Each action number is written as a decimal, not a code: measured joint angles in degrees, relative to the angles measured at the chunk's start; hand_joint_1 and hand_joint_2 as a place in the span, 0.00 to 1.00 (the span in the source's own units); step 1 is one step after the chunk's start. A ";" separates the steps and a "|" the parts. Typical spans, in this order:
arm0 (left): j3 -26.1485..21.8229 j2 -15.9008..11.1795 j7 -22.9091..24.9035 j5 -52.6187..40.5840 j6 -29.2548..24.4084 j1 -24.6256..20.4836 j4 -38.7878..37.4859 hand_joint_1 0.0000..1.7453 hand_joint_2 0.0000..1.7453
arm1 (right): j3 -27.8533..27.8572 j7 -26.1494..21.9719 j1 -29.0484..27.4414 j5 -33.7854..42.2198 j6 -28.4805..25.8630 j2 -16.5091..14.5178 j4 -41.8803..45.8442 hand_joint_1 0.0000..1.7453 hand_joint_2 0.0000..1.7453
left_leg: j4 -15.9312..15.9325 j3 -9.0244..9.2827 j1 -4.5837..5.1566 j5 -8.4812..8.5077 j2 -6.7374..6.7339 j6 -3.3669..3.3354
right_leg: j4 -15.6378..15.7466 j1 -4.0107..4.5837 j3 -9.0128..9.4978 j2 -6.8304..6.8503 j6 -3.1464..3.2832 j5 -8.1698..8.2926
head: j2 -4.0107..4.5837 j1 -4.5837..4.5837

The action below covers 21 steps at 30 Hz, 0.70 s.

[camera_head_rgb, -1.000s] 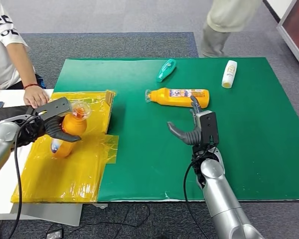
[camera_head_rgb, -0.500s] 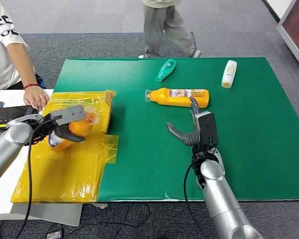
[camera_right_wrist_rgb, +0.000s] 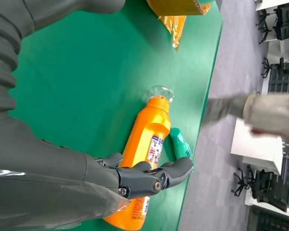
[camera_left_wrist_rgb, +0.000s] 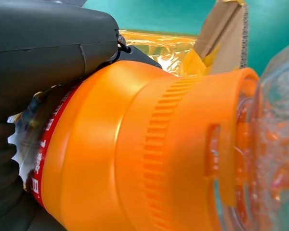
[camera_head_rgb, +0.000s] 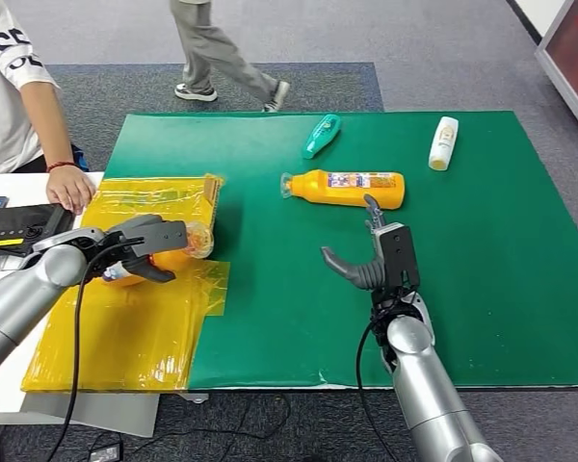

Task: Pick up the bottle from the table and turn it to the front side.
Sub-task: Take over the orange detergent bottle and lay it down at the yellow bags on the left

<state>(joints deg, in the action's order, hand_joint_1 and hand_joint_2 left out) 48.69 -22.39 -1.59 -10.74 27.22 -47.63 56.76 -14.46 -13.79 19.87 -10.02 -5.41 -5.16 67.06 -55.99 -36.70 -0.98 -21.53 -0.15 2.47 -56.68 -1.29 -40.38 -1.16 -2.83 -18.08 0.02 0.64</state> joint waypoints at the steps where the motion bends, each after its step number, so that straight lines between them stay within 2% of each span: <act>1: -0.04 0.02 -0.07 0.11 -0.15 0.12 0.17 1.00 1.00 | 0.01 0.00 0.00 -0.09 0.03 0.00 0.00 0.00 1.00 | 0.00 0.00 0.00 0.00 0.00 0.00 | 0.00 0.00 0.00 0.00 0.00 0.00 | 0.01 0.01; 15: -2.79 0.34 -0.99 1.82 -1.25 2.50 3.40 0.98 1.00 | 0.01 0.02 -0.08 -0.67 0.13 0.00 0.00 0.00 1.00 | 0.00 -0.02 0.00 0.02 0.00 -0.03 | 0.00 0.00 0.01 0.00 -0.01 0.01 | 0.01 0.00; 19: -3.43 0.44 -0.98 1.89 -1.08 2.91 3.70 0.14 1.00 | 0.01 0.02 -0.09 -0.69 0.29 0.00 0.00 0.00 1.00 | 0.00 -0.02 0.00 0.02 0.00 -0.04 | 0.00 0.00 0.01 0.01 -0.01 0.01 | 0.00 0.00; 21: -3.62 0.47 -0.97 1.93 -1.04 3.04 3.70 0.10 1.00 | 0.01 0.02 -0.09 -0.70 0.35 0.00 0.00 0.00 1.00 | 0.00 -0.02 0.00 0.02 0.00 -0.04 | 0.00 0.00 0.02 0.01 -0.01 0.01 | 0.00 -0.01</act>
<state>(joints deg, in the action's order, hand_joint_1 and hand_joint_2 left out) 45.07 -21.92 -2.56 -8.81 26.17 -44.59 60.46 -14.45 -13.77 19.77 -10.72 -5.06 -5.16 67.06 -55.99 -36.72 -0.98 -21.51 -0.15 2.44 -56.68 -1.30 -40.36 -1.15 -2.83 -18.07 0.02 0.64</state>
